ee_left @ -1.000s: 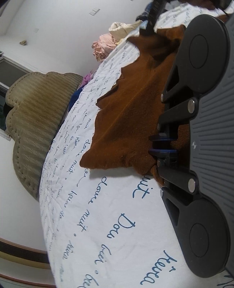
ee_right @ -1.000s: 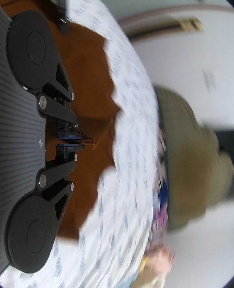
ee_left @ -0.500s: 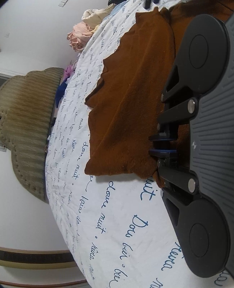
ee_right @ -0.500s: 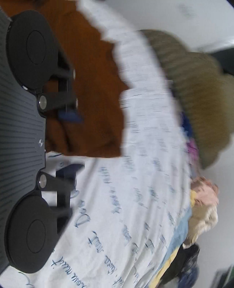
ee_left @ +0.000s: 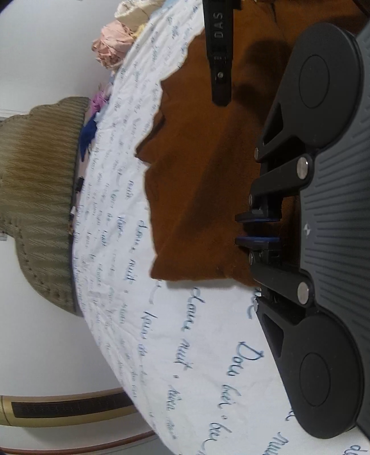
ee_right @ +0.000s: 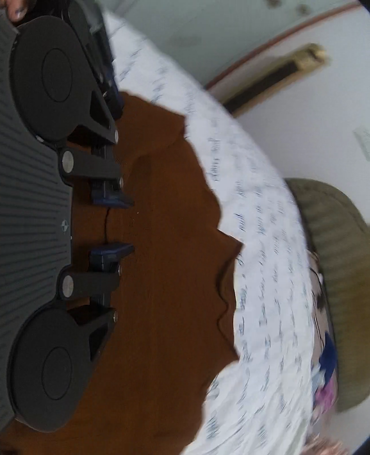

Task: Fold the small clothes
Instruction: 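Pinch the sweater side edge with the right gripper while the left gripper holds the fold, then open both grippers and move them to the sweater hem, then close both grippers on the brown sweater hem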

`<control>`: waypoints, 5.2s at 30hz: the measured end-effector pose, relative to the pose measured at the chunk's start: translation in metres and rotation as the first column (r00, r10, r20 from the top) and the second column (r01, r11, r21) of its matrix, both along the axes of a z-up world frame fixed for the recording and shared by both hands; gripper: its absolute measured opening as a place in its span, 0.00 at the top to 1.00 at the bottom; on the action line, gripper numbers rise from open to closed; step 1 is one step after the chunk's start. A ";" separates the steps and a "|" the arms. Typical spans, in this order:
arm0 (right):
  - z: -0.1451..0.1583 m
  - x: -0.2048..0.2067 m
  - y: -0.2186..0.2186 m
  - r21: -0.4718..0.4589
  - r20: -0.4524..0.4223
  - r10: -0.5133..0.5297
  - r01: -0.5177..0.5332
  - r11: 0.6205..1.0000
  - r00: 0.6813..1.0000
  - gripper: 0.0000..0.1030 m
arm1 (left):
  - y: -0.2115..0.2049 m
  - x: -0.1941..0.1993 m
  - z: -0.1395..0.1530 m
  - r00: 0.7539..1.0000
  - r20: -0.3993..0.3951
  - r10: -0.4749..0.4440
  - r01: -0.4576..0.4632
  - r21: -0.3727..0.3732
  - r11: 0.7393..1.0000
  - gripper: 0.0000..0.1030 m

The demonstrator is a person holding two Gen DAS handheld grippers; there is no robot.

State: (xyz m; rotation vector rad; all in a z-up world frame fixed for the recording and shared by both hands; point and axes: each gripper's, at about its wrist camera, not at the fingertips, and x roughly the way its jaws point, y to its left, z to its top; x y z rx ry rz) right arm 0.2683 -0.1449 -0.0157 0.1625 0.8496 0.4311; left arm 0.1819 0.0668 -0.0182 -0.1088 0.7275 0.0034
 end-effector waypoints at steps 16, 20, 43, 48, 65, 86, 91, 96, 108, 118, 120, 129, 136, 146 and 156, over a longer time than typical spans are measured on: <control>-0.004 0.016 0.019 -0.255 0.061 0.275 -0.252 0.933 0.959 0.99 | -0.001 -0.011 -0.012 0.997 0.076 -0.020 0.019 0.026 1.000 0.91; -0.006 0.021 0.003 -0.205 0.104 0.214 -0.189 0.960 0.971 0.98 | 0.001 -0.012 -0.012 0.997 0.076 -0.016 0.015 0.010 1.000 0.91; -0.005 0.033 0.020 -0.203 -0.063 0.618 -0.617 0.761 0.783 0.75 | -0.006 -0.015 -0.014 0.995 0.099 -0.027 0.019 0.077 0.997 0.91; 0.004 0.028 0.012 -0.206 -0.006 0.572 -0.561 0.802 0.820 0.93 | -0.006 -0.014 -0.013 0.996 0.089 -0.021 0.015 0.071 0.997 0.91; 0.005 0.020 0.007 -0.299 0.160 0.317 -0.260 0.918 0.935 0.62 | -0.019 0.015 0.014 1.000 0.014 0.015 -0.017 0.116 0.993 0.90; -0.028 -0.049 -0.167 -0.187 0.150 -0.307 0.332 0.925 0.940 0.31 | -0.015 0.029 -0.006 0.995 0.020 -0.100 0.092 0.238 0.967 0.90; 0.009 -0.093 -0.162 -0.094 0.219 -0.297 0.323 0.942 0.929 0.37 | 0.019 -0.007 0.029 0.991 0.071 -0.113 0.102 0.138 0.985 0.89; 0.057 -0.178 -0.176 0.004 0.257 -0.249 0.257 0.967 0.934 0.30 | 0.061 -0.085 0.059 0.988 0.111 -0.105 0.084 0.179 0.980 0.84; 0.055 -0.354 -0.208 0.051 0.217 -0.279 0.275 0.960 0.935 0.29 | 0.078 -0.247 0.041 0.986 0.102 -0.136 0.103 0.276 0.956 0.41; 0.014 -0.396 -0.198 0.159 0.114 -0.291 0.271 0.949 0.950 0.29 | 0.059 -0.287 0.000 0.986 0.033 -0.164 0.160 0.117 0.980 0.41; 0.006 -0.398 -0.191 0.163 0.101 -0.274 0.256 0.953 0.956 0.29 | 0.056 -0.291 0.000 0.984 0.031 -0.175 0.172 0.074 0.982 0.37; -0.010 -0.404 -0.170 0.140 0.084 -0.222 0.209 0.968 0.971 0.29 | 0.037 -0.292 -0.012 0.976 -0.006 -0.219 0.219 -0.022 0.975 0.36; -0.012 -0.404 -0.167 0.149 0.088 -0.215 0.201 0.968 0.973 0.29 | 0.038 -0.294 -0.012 0.977 -0.001 -0.212 0.211 -0.069 0.975 0.36; -0.020 -0.403 -0.170 0.174 0.061 -0.203 0.190 0.966 0.977 0.30 | 0.036 -0.294 -0.012 0.972 0.000 -0.235 0.233 -0.131 0.964 0.37; -0.024 -0.402 -0.154 0.215 0.041 -0.120 0.109 0.970 0.992 0.48 | 0.035 -0.296 -0.014 0.972 0.008 -0.237 0.236 -0.133 0.963 0.37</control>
